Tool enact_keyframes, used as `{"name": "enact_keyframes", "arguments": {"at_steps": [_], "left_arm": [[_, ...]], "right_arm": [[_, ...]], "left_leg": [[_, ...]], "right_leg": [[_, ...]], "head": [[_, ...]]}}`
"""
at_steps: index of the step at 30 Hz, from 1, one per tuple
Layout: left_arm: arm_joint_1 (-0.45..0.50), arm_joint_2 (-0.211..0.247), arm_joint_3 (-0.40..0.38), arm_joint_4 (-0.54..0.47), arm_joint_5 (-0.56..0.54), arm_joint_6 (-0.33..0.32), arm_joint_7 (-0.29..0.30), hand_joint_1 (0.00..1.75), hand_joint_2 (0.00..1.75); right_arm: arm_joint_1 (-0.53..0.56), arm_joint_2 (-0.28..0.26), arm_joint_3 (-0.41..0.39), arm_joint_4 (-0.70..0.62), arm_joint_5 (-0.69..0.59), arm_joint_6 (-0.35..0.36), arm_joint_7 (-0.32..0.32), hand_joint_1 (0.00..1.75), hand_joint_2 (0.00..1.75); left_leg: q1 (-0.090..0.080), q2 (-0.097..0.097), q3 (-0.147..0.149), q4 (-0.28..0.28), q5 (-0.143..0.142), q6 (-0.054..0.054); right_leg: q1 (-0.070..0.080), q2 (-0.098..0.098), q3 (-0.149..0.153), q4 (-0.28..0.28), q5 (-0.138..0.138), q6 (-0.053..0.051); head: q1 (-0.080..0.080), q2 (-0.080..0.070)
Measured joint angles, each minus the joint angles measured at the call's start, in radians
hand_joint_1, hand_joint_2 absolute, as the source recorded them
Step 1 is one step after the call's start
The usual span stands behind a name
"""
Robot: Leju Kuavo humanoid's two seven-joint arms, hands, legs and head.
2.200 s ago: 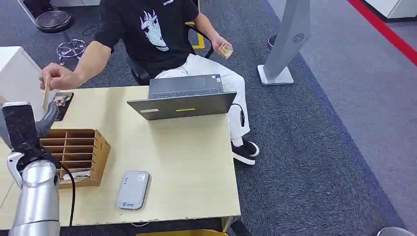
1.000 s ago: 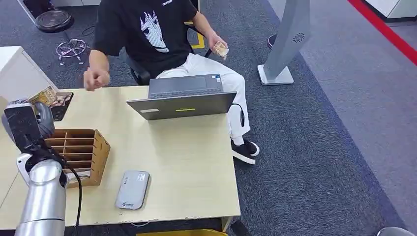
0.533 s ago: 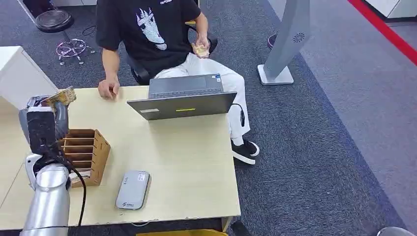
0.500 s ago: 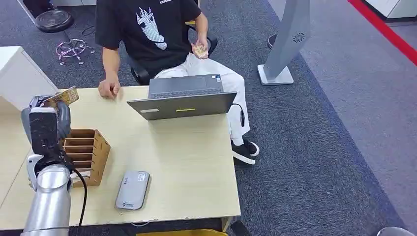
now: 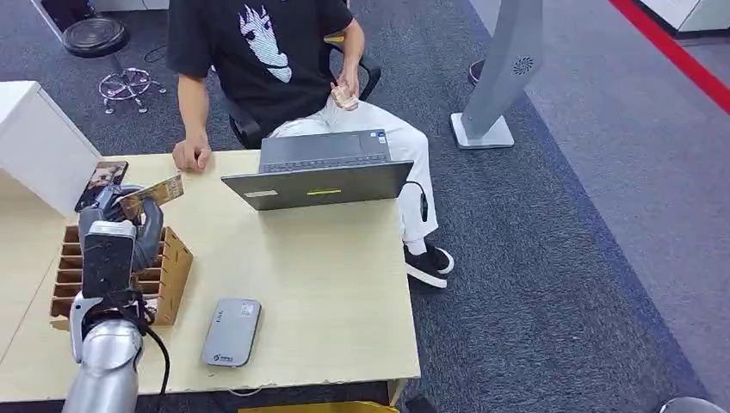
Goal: Pass the card to the sensor for recognition and then transmit it.
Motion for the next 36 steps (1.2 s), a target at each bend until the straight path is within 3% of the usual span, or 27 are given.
{"name": "enact_keyframes", "arguments": {"at_steps": [19,36], "left_arm": [[0.176,0.027,0.014,-0.009,0.089,-0.022,0.019,1.75,1.75],[0.203,0.028,0.018,0.032,0.124,-0.106,0.02,1.75,1.75]], "right_arm": [[0.016,0.0,0.03,0.0,-0.053,0.0,0.003,0.0,1.75],[0.013,-0.002,0.074,-0.001,-0.068,0.0,0.008,0.0,1.75]], "left_leg": [[0.0,0.0,0.0,0.0,0.0,0.0],[0.0,0.0,-0.001,0.0,0.0,0.0]], "right_leg": [[0.0,0.0,0.0,0.0,0.0,0.0],[0.0,-0.001,0.0,0.0,0.0,0.0]], "head": [[0.0,0.0],[0.0,0.0]]}}
